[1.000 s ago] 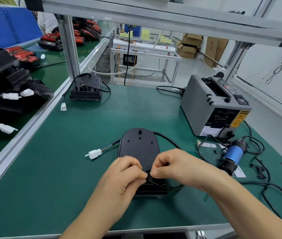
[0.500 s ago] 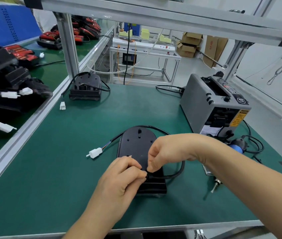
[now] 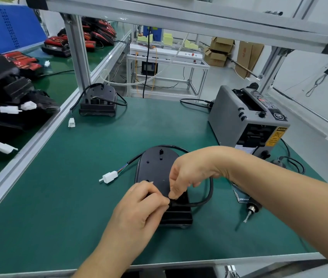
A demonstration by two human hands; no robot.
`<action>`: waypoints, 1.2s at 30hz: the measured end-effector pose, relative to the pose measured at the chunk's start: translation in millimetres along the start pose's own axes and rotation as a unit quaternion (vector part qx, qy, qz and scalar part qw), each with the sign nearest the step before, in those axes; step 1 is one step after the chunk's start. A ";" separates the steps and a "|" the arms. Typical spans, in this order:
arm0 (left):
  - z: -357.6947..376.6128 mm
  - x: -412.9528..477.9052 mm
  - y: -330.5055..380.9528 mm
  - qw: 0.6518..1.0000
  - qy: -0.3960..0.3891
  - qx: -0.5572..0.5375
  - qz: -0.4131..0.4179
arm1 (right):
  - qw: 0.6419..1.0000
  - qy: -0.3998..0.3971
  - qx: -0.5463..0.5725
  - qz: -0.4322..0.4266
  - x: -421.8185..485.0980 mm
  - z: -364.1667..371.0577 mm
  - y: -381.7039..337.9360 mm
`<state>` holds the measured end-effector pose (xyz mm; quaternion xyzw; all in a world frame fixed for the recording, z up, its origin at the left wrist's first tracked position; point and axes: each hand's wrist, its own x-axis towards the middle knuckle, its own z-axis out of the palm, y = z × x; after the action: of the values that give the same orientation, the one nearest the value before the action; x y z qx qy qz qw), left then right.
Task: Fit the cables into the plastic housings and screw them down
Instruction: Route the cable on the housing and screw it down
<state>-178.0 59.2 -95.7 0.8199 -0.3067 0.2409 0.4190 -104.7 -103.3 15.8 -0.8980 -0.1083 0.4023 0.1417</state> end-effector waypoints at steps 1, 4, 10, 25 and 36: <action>-0.2 -0.3 0.7 1.000 -0.002 0.007 0.009 | 1.000 -0.006 0.003 0.002 0.9 -0.8 -0.8; 0.7 -0.7 2.9 0.997 -0.013 0.067 0.041 | 1.000 -0.013 0.012 0.007 2.2 -1.8 0.4; 6.9 -4.5 0.6 0.981 0.009 0.178 0.082 | 0.999 -0.019 0.041 -0.007 2.7 -2.0 5.3; 12.9 -5.9 -1.5 0.983 0.047 0.157 0.086 | 0.997 0.020 0.068 -0.026 -2.5 5.6 12.6; 13.0 -4.0 0.8 0.982 0.068 0.148 0.092 | 0.963 0.136 0.221 -0.077 -24.1 14.6 41.9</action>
<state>-179.6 49.2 -104.8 0.8230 -0.3123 0.3766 0.2888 -128.1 -147.5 8.9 -0.8793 -0.0651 0.2783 0.3809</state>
